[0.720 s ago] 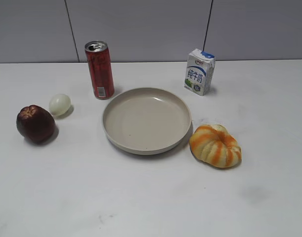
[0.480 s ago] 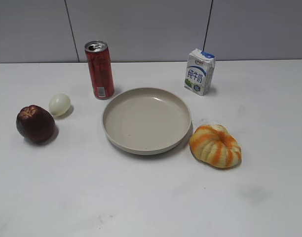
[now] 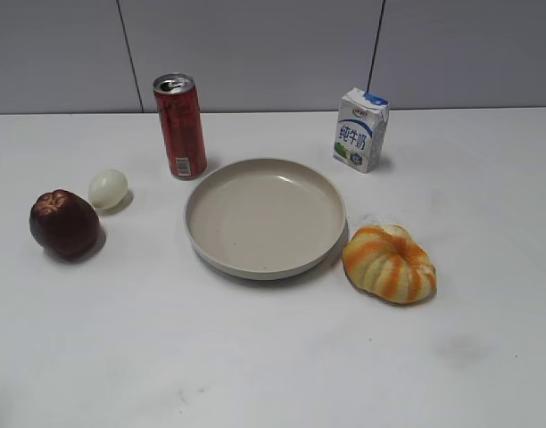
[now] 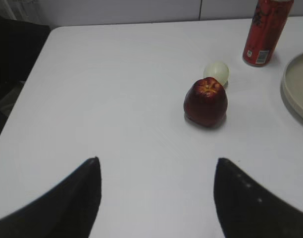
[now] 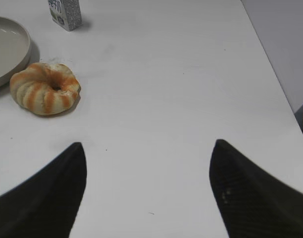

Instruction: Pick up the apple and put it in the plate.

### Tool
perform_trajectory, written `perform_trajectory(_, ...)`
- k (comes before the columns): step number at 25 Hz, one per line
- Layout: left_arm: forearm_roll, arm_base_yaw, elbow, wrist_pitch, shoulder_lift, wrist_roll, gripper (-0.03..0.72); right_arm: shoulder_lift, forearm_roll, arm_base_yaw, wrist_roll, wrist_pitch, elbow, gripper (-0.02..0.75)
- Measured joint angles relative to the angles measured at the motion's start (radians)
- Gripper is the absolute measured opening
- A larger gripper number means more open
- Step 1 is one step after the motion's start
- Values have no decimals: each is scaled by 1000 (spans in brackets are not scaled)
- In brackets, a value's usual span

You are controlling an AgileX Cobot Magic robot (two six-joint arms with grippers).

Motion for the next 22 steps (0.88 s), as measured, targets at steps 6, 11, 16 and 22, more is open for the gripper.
perform_trajectory(6, -58, 0, -134, -140, 585, 70, 590, 0, 0, 0, 0, 0, 0, 585)
perform_trajectory(11, -87, -7, -386, -112, 1004, 100, 682, 0, 0, 0, 0, 0, 0, 585)
perform_trajectory(16, -90, -61, -601, -37, 1273, 116, 691, 0, 0, 0, 0, 0, 0, 585)
perform_trajectory(22, -89, -88, -701, 17, 1444, 117, 683, 0, 0, 0, 0, 0, 0, 585)
